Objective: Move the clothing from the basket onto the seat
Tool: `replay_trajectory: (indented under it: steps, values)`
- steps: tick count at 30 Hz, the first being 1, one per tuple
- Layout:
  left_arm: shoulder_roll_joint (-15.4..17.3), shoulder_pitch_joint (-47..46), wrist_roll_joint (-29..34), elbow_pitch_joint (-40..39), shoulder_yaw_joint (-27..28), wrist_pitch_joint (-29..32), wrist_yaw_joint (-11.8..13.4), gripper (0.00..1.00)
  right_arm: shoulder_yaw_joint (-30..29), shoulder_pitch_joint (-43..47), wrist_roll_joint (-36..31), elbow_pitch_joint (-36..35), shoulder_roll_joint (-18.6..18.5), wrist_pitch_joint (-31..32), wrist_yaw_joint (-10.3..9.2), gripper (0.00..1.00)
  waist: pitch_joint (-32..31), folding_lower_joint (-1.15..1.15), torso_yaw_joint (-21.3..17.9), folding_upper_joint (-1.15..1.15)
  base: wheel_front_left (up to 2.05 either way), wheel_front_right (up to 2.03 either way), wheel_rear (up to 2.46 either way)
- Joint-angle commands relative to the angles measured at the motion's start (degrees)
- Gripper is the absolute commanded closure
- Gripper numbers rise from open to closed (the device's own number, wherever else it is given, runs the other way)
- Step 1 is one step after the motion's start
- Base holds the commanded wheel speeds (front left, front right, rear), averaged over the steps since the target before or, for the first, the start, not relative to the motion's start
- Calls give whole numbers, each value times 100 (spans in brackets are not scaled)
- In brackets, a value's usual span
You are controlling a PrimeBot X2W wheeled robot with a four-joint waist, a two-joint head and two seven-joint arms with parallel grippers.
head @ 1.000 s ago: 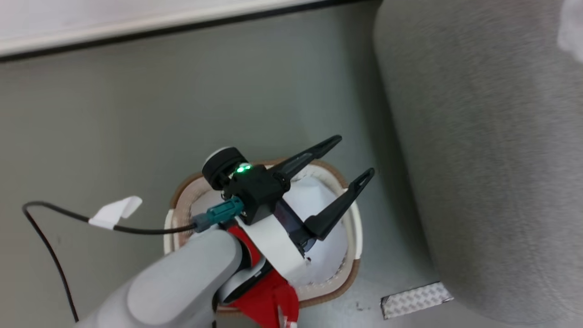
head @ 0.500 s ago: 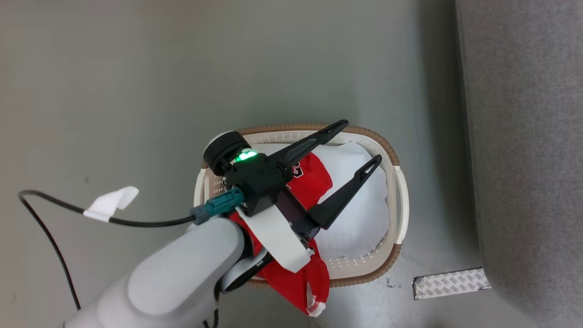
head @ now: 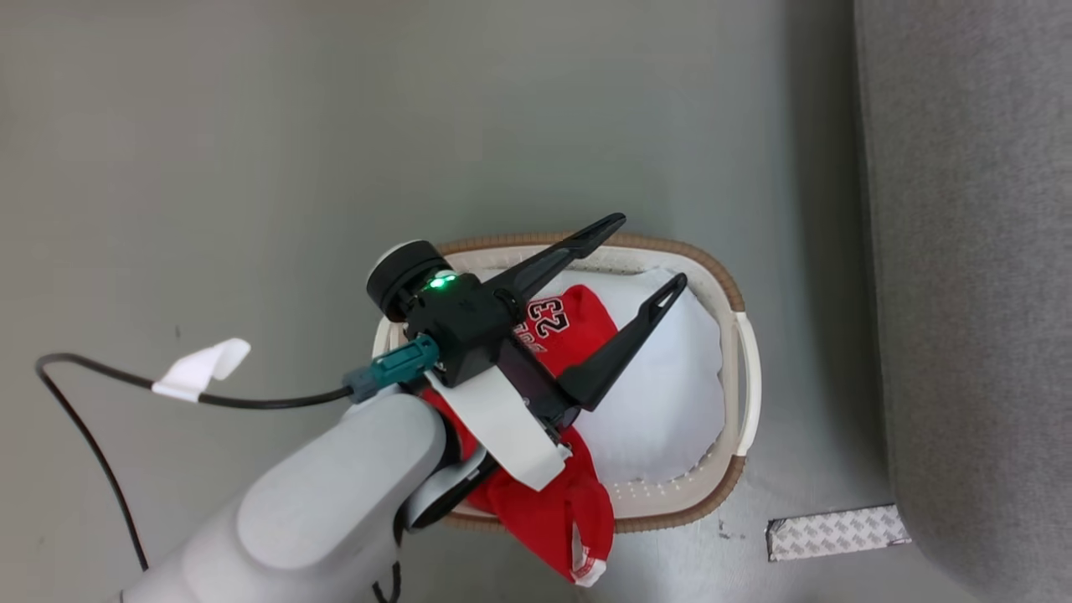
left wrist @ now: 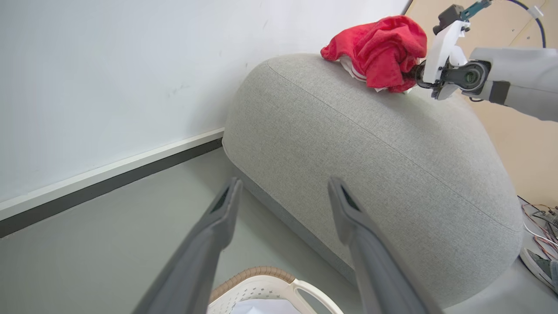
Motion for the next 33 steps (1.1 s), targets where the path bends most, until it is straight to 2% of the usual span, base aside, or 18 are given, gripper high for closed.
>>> replay_trajectory:
  steps: [1, 10, 18, 28, 33]
  values:
    - [-9, 47, -25, 23, 20, -36, -8, 0, 29, -46, 75, 16, -11, -2, -13, 0, -71, -1, -15, 0, 0, 0, 0]
    - [-73, 364, -174, 288, 116, -104, 18, 0, 790, 380, 352, 172, -32, 203, -13, 0, -883, -1, -257, 0, 0, 0, 0]
    - [-124, 880, -296, 553, 247, -139, 60, 0, 1602, 930, 693, -305, -226, 472, -13, 0, -1964, -1, -483, 0, 0, 0, 0]
    - [-223, 1498, -354, 574, 622, -146, 178, 0, 2280, 1464, 1280, -1309, -513, 687, -13, 0, -3179, -1, -525, 0, 0, 0, 0]
    - [-225, 2001, -406, 495, 1213, -145, 364, 0, 2578, 1902, 1543, -2221, -492, 528, -13, 0, -3840, -1, -358, 0, 0, 0, 0]
